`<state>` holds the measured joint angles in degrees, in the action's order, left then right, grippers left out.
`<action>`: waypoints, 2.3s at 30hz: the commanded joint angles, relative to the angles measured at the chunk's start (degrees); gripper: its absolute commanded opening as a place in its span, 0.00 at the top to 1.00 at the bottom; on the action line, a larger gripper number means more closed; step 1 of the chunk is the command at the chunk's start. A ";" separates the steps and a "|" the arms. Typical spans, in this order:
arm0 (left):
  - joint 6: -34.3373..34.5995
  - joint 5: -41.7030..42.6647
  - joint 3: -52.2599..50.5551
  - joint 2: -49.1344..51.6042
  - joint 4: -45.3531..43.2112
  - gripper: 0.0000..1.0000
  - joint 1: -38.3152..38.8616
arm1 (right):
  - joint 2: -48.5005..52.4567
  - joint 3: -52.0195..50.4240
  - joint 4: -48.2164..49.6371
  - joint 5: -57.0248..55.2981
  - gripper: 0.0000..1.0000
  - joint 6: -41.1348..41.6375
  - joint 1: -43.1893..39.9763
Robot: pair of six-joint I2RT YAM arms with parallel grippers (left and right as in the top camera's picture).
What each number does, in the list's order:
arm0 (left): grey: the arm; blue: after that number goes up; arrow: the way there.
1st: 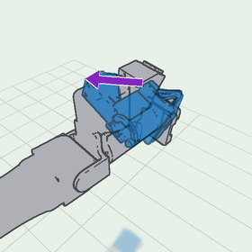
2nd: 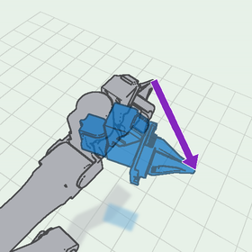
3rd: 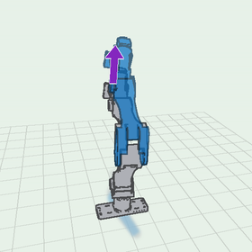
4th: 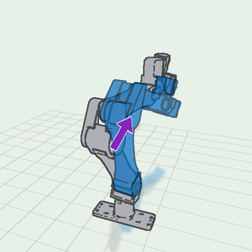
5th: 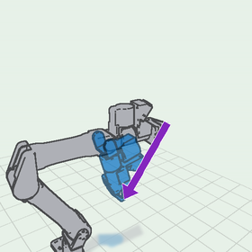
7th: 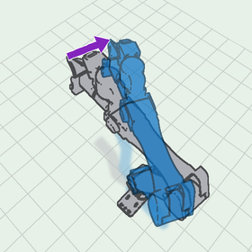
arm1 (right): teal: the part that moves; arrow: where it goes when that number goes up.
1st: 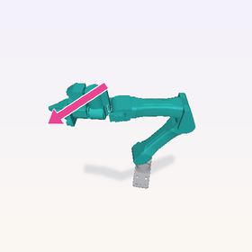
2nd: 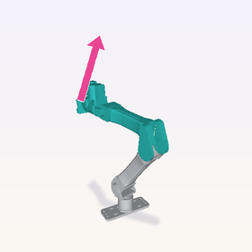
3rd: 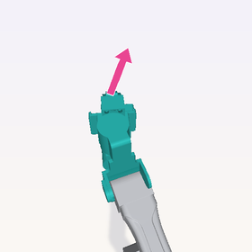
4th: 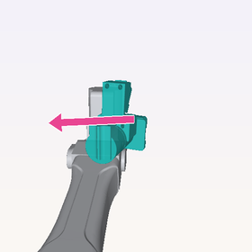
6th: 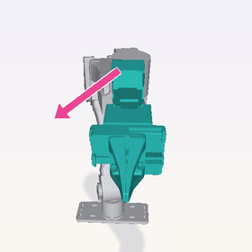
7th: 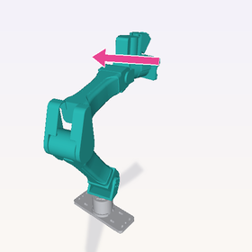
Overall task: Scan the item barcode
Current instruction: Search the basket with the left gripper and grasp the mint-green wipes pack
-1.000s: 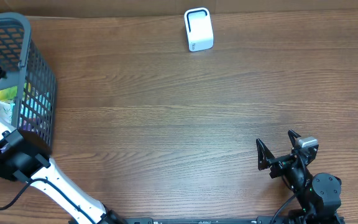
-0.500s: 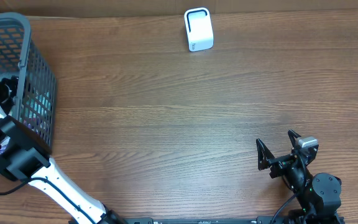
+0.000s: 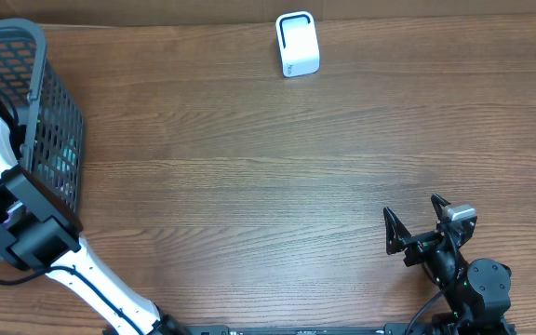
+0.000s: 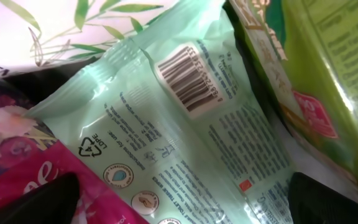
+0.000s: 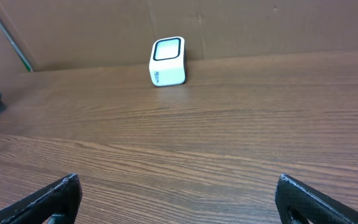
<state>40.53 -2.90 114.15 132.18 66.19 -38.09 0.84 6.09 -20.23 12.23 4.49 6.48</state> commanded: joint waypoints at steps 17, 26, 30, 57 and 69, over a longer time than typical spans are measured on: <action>-7.43 0.20 1.16 2.38 5.05 0.61 -0.24 | -0.68 0.42 -1.14 0.74 0.00 0.24 0.37; -11.04 1.01 23.85 2.38 18.75 0.60 -0.24 | -0.68 0.42 -1.14 0.74 0.00 0.24 0.37; -11.87 1.01 34.47 2.38 24.37 0.59 -0.24 | -0.68 0.42 -1.14 0.74 0.00 0.24 0.37; -1.25 0.37 7.41 2.49 11.02 0.16 -0.17 | -0.68 0.42 -1.16 0.74 0.00 0.24 0.37; -1.07 1.42 -7.67 2.49 -2.56 0.13 1.79 | -0.68 0.42 -1.16 0.74 0.00 0.24 0.37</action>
<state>38.85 -1.80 111.11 132.68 64.29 -37.10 0.84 6.09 -20.23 12.21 4.49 6.48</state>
